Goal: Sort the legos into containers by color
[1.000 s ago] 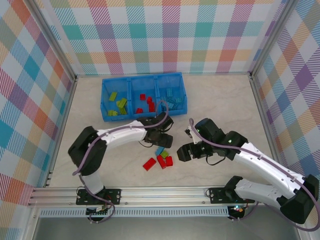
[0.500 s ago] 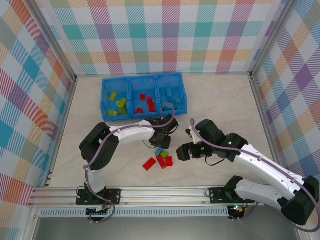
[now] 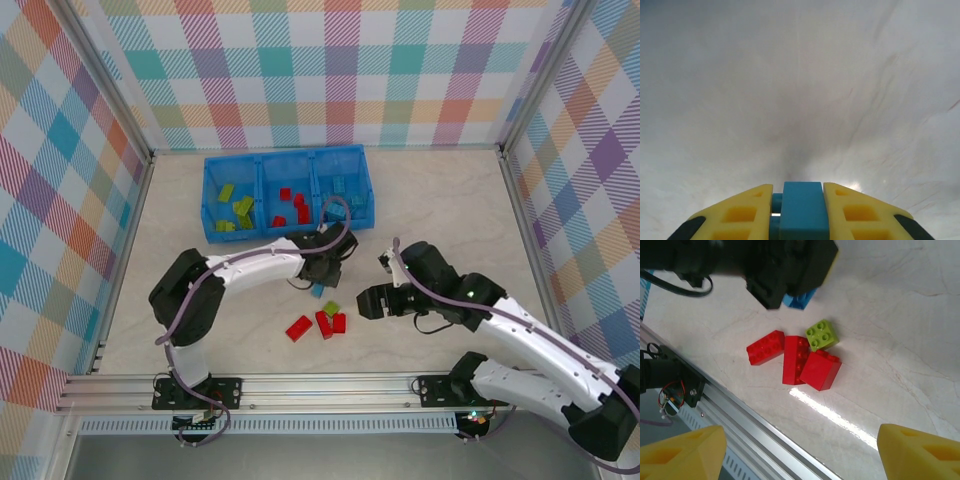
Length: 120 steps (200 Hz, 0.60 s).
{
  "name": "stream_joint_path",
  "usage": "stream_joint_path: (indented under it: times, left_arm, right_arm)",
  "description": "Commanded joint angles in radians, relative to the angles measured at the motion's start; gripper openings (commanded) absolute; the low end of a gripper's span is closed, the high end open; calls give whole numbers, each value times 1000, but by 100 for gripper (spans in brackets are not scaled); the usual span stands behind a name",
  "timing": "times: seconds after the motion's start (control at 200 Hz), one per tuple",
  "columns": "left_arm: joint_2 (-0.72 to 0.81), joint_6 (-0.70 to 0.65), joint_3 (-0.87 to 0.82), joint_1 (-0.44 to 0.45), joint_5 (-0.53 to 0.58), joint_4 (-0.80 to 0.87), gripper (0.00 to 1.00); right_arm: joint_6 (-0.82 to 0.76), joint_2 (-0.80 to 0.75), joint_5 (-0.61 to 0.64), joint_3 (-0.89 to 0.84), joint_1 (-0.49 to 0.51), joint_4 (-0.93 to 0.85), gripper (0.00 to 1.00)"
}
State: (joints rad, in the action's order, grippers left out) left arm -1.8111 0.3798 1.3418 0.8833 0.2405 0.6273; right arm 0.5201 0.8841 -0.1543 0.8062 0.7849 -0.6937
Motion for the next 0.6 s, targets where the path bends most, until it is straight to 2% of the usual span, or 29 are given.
stream_joint_path:
  times: [0.0,0.14,0.255,0.395,0.47,0.56,0.595]
  left_arm:
    - [78,-116,135,9,205,-65,15]
    - [38,-179,198,-55,266,-263,14]
    - [-77,-159,311,-147,218,-340,11]
    - [-215,-218,402,-186,152,-534,9]
    - [-274,-217,457,-197,116,-576,14]
    - [-343,-205,552,-207,121,-542,19]
    - [-359,-206,575,-209,120,-534,24]
  right_arm:
    - [36,-49,65,-17,1,28,80]
    - [51,-81,85,-20,-1,26,81]
    - [68,-99,81,-20,0,16,81]
    - [84,-126,82,-23,0,1,81]
    - [91,-143,88,-25,-1,-9,81]
    - [99,-160,96,-30,0,-16,81]
    - [101,-164,97,-32,1,-19,81]
